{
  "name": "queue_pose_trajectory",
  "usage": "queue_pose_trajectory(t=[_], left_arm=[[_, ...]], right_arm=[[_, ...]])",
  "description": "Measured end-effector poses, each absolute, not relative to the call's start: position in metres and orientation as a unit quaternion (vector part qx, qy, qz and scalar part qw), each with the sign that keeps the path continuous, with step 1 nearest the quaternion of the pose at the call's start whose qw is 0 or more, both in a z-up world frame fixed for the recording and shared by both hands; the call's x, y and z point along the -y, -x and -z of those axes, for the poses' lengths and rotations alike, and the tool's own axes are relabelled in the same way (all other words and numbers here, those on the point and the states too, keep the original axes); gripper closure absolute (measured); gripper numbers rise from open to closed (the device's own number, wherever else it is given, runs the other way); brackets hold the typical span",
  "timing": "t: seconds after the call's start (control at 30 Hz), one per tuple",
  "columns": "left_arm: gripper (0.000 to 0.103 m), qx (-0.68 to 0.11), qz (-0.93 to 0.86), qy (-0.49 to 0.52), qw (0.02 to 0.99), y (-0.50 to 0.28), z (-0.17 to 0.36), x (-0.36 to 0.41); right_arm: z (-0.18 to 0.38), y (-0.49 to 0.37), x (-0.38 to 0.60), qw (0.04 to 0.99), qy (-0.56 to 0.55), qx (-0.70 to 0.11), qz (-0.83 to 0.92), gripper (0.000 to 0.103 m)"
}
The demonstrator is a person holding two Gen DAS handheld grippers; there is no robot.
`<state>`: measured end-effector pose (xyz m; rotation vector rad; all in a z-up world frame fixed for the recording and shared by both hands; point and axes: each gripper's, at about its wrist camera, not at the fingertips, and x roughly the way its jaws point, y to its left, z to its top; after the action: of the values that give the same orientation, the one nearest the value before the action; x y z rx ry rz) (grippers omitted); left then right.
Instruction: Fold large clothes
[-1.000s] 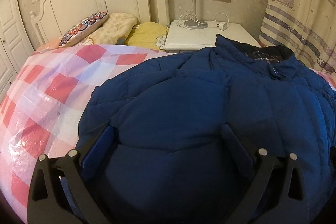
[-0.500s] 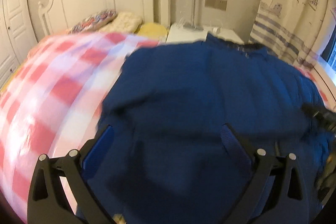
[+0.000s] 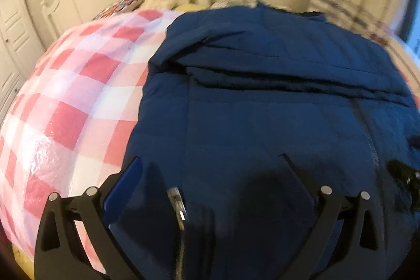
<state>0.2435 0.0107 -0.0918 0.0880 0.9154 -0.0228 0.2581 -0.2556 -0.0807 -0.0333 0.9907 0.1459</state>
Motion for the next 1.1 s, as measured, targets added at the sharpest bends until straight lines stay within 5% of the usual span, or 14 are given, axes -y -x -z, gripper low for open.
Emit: queue_pose_trajectory(t=[0.27, 0.87, 1.1], left_arm=[[0.002, -0.420, 0.067, -0.161, 0.891, -0.179, 0.111, 0.034], [0.003, -0.411, 0.083, -0.112, 0.901, -0.109, 0.107, -0.002], [0.002, -0.416, 0.026, -0.085, 0.905, -0.122, 0.103, -0.043]], right_arm=[[0.100, -0.209, 0.258, 0.877, 0.030, -0.470, -0.093, 0.004], [0.095, -0.134, 0.258, 0.898, 0.051, -0.428, -0.088, 0.004], [0.093, -0.124, 0.339, 0.907, -0.007, -0.420, 0.000, 0.004]])
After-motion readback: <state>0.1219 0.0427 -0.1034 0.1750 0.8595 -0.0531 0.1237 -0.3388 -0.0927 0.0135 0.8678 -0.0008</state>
